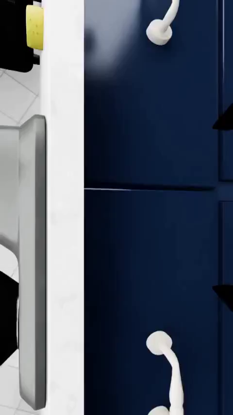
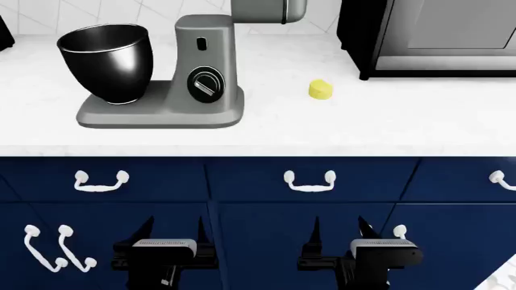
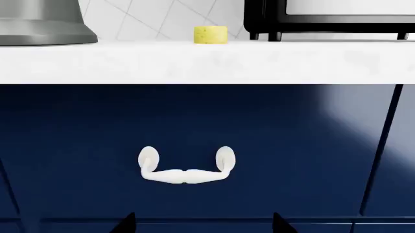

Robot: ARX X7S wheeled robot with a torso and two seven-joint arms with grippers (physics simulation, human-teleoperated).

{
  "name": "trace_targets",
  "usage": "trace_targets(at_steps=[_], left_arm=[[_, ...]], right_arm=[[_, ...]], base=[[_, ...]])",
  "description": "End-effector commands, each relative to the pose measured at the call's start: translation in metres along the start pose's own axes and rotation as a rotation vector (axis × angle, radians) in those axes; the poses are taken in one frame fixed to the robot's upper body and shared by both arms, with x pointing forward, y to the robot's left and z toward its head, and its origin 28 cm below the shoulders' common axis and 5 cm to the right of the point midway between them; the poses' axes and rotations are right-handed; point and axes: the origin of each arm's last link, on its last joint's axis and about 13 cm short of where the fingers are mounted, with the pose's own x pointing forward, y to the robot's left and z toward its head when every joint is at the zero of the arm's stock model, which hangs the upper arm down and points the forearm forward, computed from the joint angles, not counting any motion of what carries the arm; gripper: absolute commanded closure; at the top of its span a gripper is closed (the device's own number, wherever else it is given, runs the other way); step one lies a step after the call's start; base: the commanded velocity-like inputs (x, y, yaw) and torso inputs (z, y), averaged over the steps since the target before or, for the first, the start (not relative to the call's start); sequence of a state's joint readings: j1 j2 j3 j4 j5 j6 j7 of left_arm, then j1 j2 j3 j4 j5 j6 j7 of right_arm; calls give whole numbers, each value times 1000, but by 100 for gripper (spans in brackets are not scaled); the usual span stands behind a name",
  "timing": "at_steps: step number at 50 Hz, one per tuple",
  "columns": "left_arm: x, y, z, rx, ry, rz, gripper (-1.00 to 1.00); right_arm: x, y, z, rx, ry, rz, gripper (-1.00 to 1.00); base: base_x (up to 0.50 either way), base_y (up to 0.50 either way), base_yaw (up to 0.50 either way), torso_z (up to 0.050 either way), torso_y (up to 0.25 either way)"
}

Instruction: Place the cheese in the stand mixer bowl.

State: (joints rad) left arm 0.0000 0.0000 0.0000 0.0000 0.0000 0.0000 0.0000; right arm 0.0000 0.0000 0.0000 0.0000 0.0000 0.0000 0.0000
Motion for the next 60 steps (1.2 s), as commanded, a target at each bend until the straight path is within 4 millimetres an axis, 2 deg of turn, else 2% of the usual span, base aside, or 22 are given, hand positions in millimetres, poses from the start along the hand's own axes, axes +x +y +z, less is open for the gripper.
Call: trace_targets(at_steps=[1, 4, 6, 12, 16, 17, 24, 27, 28, 30, 31, 32, 33, 34, 37, 46, 52, 60], left_arm=[[3, 2, 8, -1, 3, -6, -100], [10, 5, 22, 71, -31, 24, -100], [12, 8, 40, 54, -47, 15, -100], [14, 14, 77, 64, -160, 34, -100], [21, 20, 106, 28, -170, 42, -100], [20, 20, 110, -8, -155, 22, -100], [14, 27, 150, 47, -217, 102, -100], [6, 32, 171, 36, -270, 99, -100], [-9, 37, 191, 62, -347, 129, -100], [-18, 40, 197, 74, -364, 137, -100], [-33, 67, 214, 118, -509, 298, -100], [-46, 86, 210, 157, -525, 384, -100], [-51, 87, 234, 169, -663, 384, -100], [-54, 88, 244, 199, -657, 391, -100], [-62, 74, 241, 49, -511, 344, -100], [-69, 78, 248, 36, -540, 367, -100], [-67, 79, 244, 37, -528, 369, -100], [-68, 78, 244, 40, -532, 372, -100]], right_arm=[[0, -2, 5, -21, -1, -8, -100], [3, -6, 14, -31, -10, -4, -100], [6, -10, 26, -49, -23, -2, -100], [12, -15, 59, -69, -70, 10, -100], [12, -20, 92, -88, -116, 27, -100], [12, -21, 95, -89, -119, 29, -100], [6, -32, 142, -82, -159, 35, -100], [3, -34, 154, -80, -174, 30, -100], [3, -34, 169, -100, -195, 27, -100], [3, -35, 174, -108, -197, 27, -100], [10, -38, 197, -122, -204, 26, -100], [10, -38, 198, -120, -204, 29, -100], [10, -38, 197, -120, -203, 31, -100], [11, -38, 196, -120, -200, 30, -100], [12, -38, 198, -122, -200, 28, -100], [13, -36, 196, -120, -199, 37, -100], [16, -38, 199, -110, -192, 16, -100], [16, -36, 197, -98, -190, 44, -100]], base=[[0, 0, 0, 0, 0], [0, 0, 0, 0, 0], [0, 0, 0, 0, 0], [0, 0, 0, 0, 0], [0, 0, 0, 0, 0], [0, 0, 0, 0, 0], [0, 0, 0, 0, 0], [0, 0, 0, 0, 0], [0, 0, 0, 0, 0], [0, 0, 0, 0, 0], [0, 0, 0, 0, 0], [0, 0, 0, 0, 0], [0, 0, 0, 0, 0], [0, 0, 0, 0, 0], [0, 0, 0, 0, 0], [0, 0, 0, 0, 0], [0, 0, 0, 0, 0], [0, 484, 0, 0, 0]])
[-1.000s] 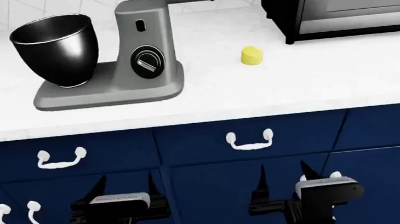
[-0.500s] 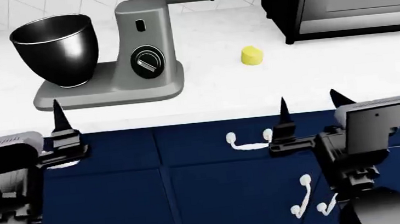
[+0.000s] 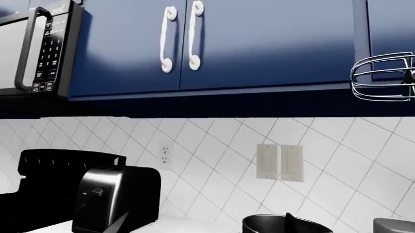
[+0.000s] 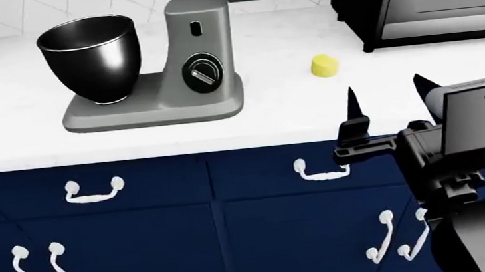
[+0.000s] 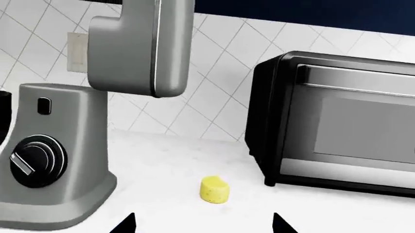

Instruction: Place the cheese in the stand mixer bowl.

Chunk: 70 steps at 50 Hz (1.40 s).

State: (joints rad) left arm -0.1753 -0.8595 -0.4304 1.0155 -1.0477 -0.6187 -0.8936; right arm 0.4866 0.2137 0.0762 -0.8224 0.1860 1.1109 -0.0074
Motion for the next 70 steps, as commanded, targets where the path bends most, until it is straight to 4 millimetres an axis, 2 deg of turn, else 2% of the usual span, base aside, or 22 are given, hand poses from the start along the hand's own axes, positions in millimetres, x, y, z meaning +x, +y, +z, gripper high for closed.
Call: trace_targets(at_steps=[1, 9, 36, 54, 70], left_arm=[[-3, 1, 7, 5, -1, 7, -100], [-4, 1, 7, 7, -3, 9, -100], [-5, 1, 7, 5, 0, 10, -100], [-5, 1, 5, 2, 10, 7, -100], [-5, 0, 1, 1, 20, 3, -100]], right_arm=[[1, 0, 3, 9, 6, 13, -100], [-1, -1, 3, 31, -16, 44, -100], [3, -3, -3, 3, 5, 6, -100], [33, -43, -38, 25, 126, -141, -100], [57, -54, -70, 29, 213, -172, -100]], base=[[0, 500, 0, 0, 0], [19, 500, 0, 0, 0], [443, 87, 0, 0, 1], [0, 0, 0, 0, 0], [0, 0, 0, 0, 0]])
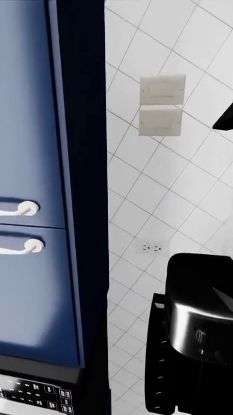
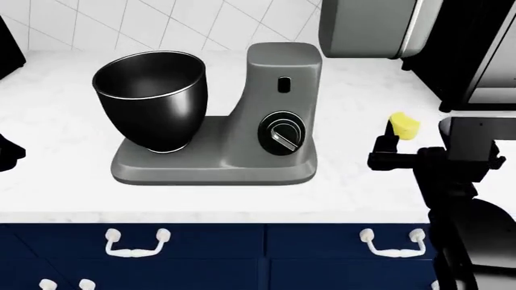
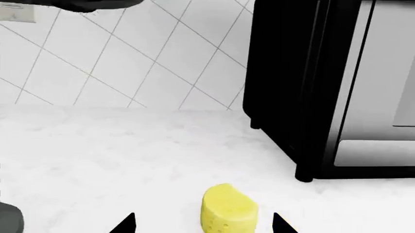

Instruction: Place the cheese in the stand mixer bowl.

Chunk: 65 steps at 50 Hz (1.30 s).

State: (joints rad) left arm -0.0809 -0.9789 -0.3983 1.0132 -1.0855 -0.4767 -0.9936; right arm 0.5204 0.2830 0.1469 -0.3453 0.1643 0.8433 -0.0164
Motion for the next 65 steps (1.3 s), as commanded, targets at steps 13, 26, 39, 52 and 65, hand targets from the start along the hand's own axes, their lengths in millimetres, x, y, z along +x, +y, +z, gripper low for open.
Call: trace_targets(at_steps=[13, 26, 39, 52, 65], left_arm=[[0, -1, -5, 0, 13, -2, -100], [0, 0, -5, 0, 17, 1, -100], [0, 0, -6, -1, 20, 2, -100], [0, 0, -6, -4, 23, 1, -100], [1, 0, -7, -6, 27, 0, -100]], right_arm=[[37, -8, -26, 3, 82, -32, -100], [51, -7, -32, -9, 100, -31, -100], [60, -12, -35, 5, 106, -60, -100], [71, -10, -36, 11, 110, -50, -100], [84, -15, -45, 32, 130, -82, -100]], base=[[0, 0, 0, 0, 0], [0, 0, 0, 0, 0], [0, 0, 0, 0, 0], [0, 0, 0, 0, 0], [0, 0, 0, 0, 0]])
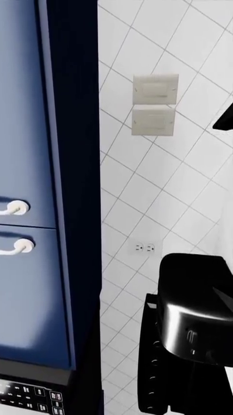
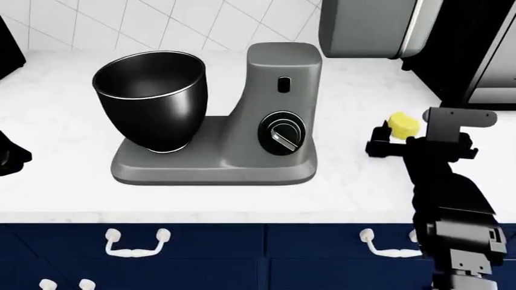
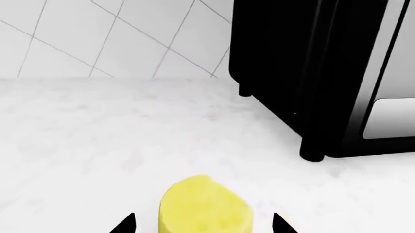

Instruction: Place the cheese in the stand mixer bowl.

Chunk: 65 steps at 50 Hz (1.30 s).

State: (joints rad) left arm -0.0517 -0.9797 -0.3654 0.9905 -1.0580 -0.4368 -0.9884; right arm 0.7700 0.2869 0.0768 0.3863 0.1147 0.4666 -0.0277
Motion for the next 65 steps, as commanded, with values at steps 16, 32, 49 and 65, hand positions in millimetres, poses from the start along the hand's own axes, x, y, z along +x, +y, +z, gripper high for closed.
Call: trace_targets(at_steps=[16, 32, 49, 65], left_arm=[[1, -1, -3, 1, 8, -2, -100], [0, -1, -3, 3, 10, -3, -100], [1, -1, -3, 3, 12, 1, -100], [1, -1, -4, 1, 14, 1, -100]], right_arm=[[16, -2, -16, 17, 31, 5, -100], [16, -1, -26, 31, 64, 10, -100], [16, -1, -29, 36, 111, 5, -100], [16, 1, -30, 5, 202, 8, 100]], base=[[0, 0, 0, 0, 0], [0, 0, 0, 0, 0], [0, 0, 0, -1, 0], [1, 0, 0, -1, 0]])
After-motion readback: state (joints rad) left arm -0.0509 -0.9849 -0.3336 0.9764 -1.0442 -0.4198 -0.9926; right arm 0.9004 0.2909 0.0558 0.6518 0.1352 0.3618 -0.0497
